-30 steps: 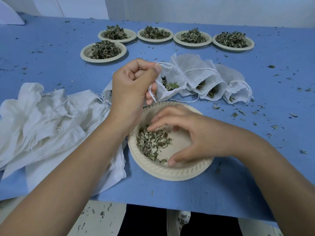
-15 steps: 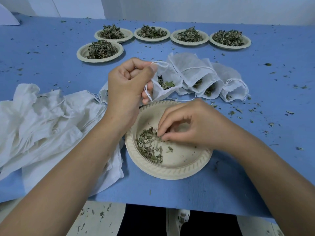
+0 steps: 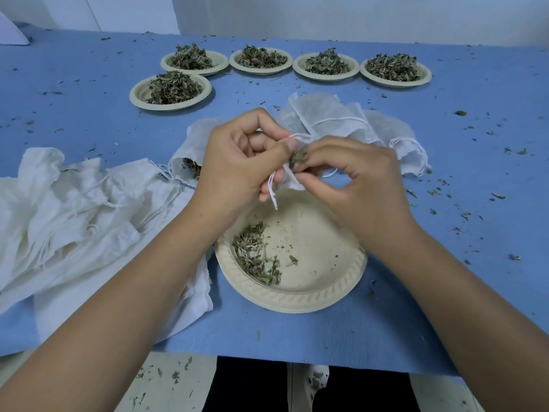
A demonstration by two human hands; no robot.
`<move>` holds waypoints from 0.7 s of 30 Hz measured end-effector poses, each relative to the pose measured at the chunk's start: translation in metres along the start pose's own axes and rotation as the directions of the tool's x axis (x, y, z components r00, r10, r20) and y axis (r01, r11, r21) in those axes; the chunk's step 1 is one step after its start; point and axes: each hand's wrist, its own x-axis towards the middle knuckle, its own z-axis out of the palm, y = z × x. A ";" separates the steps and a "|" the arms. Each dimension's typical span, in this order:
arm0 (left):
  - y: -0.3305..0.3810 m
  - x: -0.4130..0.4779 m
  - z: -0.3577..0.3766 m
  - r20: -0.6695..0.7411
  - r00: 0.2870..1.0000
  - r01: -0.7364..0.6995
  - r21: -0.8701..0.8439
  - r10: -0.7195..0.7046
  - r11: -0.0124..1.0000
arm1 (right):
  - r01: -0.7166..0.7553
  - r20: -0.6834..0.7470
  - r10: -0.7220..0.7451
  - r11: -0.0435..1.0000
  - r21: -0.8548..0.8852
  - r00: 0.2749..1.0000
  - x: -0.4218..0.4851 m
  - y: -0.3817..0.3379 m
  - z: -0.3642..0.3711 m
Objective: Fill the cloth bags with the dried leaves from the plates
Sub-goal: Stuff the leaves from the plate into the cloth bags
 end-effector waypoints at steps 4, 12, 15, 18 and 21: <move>0.001 0.000 -0.001 -0.051 0.998 -0.032 0.043 0.034 0.999 | 0.116 0.082 -0.100 0.969 -0.218 0.992 0.001 0.000 -0.002; 0.004 -0.001 -0.001 -0.088 0.995 -0.052 0.006 0.052 0.999 | 0.146 0.187 -0.067 0.880 -0.452 0.980 0.000 -0.013 -0.003; 0.005 -0.002 0.001 -0.072 0.996 -0.054 0.001 0.053 0.999 | 0.100 0.311 0.070 0.861 -0.498 0.948 -0.001 -0.009 0.000; 0.004 0.000 0.000 -0.106 0.994 -0.036 -0.021 0.033 0.999 | 0.041 0.198 0.048 0.906 -0.422 0.979 0.000 -0.008 -0.007; 0.005 0.002 -0.001 -0.133 0.991 -0.031 -0.059 0.023 0.998 | 0.045 0.022 -0.040 0.905 -0.423 0.999 0.000 -0.005 -0.014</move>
